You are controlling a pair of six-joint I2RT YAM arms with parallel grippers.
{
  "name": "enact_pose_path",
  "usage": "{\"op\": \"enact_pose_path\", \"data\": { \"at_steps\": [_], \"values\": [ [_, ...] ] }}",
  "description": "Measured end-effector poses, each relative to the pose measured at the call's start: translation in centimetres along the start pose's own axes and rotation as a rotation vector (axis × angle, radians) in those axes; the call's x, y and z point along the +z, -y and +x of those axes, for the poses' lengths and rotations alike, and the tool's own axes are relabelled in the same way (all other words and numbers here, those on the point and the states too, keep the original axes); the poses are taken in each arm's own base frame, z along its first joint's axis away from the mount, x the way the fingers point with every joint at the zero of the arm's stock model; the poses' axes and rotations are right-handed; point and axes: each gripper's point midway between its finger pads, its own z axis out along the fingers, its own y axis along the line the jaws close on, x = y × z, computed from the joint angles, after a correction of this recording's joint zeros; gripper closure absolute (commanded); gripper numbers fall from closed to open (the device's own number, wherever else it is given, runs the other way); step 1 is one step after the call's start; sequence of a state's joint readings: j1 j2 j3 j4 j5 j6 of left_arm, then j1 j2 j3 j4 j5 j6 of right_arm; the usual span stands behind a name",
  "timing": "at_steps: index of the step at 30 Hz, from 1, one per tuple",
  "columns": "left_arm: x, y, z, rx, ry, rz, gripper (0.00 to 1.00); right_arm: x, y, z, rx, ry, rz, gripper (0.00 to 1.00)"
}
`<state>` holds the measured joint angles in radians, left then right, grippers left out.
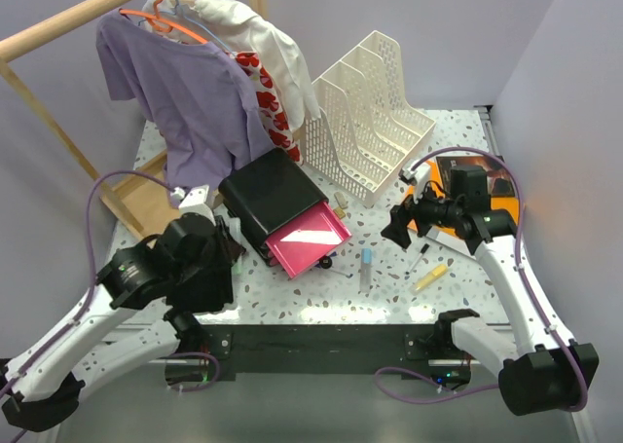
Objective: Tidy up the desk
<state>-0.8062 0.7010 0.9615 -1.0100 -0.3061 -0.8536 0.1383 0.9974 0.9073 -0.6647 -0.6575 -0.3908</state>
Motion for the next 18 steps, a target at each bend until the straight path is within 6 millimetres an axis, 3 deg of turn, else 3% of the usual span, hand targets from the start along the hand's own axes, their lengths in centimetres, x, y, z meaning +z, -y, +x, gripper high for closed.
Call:
{"op": "enact_pose_path", "data": {
  "at_steps": [3,5,11,14,18],
  "values": [
    [-1.4,2.8,-2.4,0.117,0.056,0.132,1.00,0.0,-0.3,-0.1,-0.018,0.006,-0.021,0.01],
    [-1.3,4.9,-3.4,0.207,0.065,0.201,1.00,0.1,-0.5,-0.1,-0.030,0.009,-0.041,0.01],
    [3.8,10.3,-3.7,0.437,-0.044,0.288,1.00,0.2,-0.9,0.5,-0.045,0.003,-0.067,0.01],
    [5.8,11.5,-2.8,0.505,-0.099,0.319,0.99,0.3,-1.0,0.6,-0.047,-0.001,-0.070,0.01],
    [7.0,12.8,-2.3,0.563,-0.128,0.358,0.87,0.3,-1.0,0.7,-0.052,-0.002,-0.070,0.01]
  ]
}}
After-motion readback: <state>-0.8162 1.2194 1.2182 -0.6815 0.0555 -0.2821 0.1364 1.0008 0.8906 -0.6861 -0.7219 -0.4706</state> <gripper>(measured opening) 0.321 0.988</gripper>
